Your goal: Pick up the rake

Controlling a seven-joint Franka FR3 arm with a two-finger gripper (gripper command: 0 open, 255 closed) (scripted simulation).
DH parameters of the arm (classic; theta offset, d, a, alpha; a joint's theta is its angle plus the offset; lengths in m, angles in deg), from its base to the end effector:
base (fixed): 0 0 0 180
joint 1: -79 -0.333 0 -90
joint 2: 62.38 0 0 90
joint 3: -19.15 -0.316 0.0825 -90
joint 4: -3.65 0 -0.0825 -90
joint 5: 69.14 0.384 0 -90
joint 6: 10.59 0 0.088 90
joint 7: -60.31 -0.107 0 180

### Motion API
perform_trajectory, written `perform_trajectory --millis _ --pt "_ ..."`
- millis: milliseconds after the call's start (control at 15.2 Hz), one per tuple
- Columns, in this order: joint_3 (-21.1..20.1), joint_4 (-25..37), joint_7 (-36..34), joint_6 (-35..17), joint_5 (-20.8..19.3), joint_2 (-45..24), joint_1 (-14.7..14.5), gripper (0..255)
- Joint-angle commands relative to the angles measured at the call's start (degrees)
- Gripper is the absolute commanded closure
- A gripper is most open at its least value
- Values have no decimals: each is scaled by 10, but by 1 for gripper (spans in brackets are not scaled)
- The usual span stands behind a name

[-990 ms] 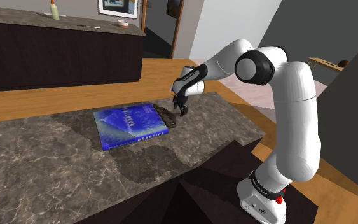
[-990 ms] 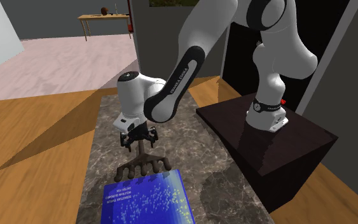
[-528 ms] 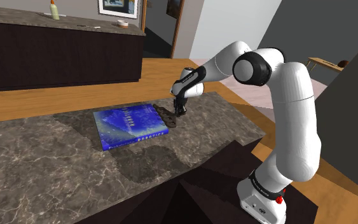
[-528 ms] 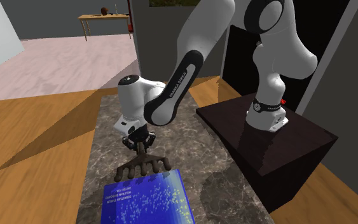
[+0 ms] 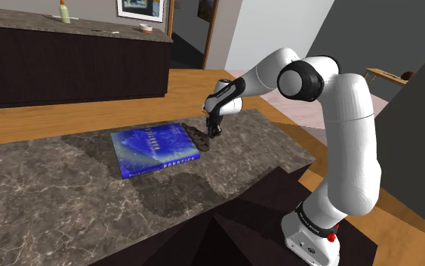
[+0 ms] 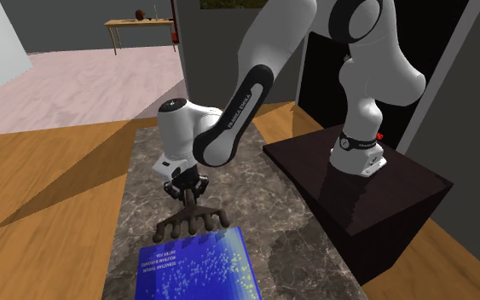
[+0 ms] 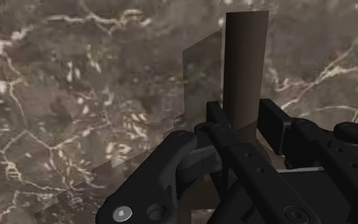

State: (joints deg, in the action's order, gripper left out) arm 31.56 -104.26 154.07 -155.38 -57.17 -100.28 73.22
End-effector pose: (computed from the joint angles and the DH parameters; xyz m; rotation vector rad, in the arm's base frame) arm 0.6278 -0.0698 0.1607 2.3995 2.0095 -0.0092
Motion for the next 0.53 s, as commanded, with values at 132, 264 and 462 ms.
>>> perform_trajectory --millis 132,264,462 --pt "6 -5 -4 19 -6 24 -5 255" --pt "9 -7 -6 29 -10 36 -7 255" --pt "14 -9 -10 45 -15 54 -11 255"
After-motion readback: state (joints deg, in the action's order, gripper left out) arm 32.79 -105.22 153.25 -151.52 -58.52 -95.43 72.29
